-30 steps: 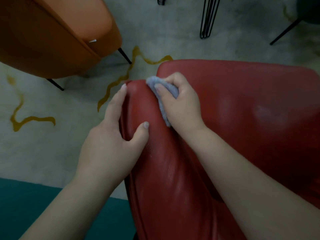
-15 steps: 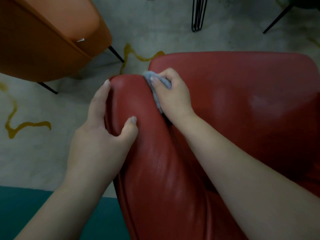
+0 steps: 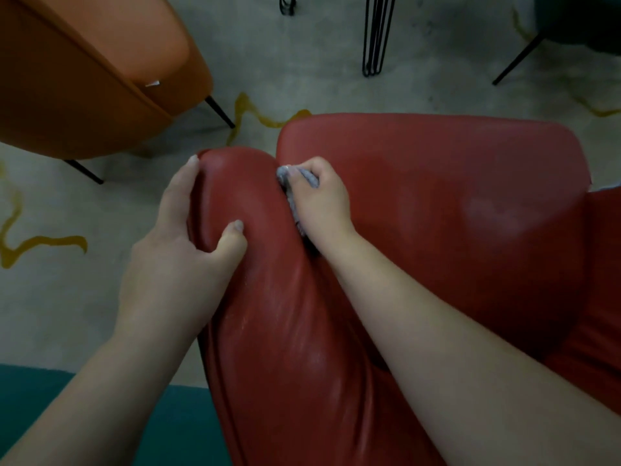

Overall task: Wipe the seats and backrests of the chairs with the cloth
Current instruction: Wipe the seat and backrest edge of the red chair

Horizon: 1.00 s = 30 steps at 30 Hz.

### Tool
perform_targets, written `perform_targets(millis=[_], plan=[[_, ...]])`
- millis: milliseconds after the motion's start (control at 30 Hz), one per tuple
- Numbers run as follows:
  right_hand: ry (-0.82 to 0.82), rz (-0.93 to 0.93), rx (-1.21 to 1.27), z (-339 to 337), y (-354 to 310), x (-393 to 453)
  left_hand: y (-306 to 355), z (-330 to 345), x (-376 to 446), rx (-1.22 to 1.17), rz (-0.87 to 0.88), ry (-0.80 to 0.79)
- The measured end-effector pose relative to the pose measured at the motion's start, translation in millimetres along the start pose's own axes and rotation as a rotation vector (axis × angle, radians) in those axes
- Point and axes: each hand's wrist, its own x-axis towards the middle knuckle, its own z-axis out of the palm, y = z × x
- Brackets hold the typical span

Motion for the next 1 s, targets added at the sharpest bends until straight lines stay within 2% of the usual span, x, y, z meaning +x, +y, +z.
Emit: perform_targets(millis=[133, 233, 367, 533, 733, 1000], plan=[[-0.043, -0.049, 0.073, -29.9, 15.5, -54.4, 2.2, 2.3, -1.8, 0.01, -0.002, 0.013], [-0.153, 0.017, 0.123, -60.5, 22.4, -97.1, 3.6, 0.3, -4.8, 0.025, -0.02, -0.005], [-0.244, 0.138, -0.12, -89.3, 11.0, -113.2, 9.4, -7.0, -6.8, 0.158, -0.046, -0.077], [-0.096, 0.095, -0.234, -125.9, -19.5, -120.5, 21.6, -24.7, -20.8, 0.498, 0.013, -0.203], [-0.058, 0.125, -0.31, -153.5, -56.8, -140.6, 14.9, -50.1, -73.3, 0.558, 0.084, -0.277], [0.025, 0.012, -0.501, -107.4, -93.4, -173.8, -33.5, -111.7, -88.4, 0.746, 0.246, -0.295]])
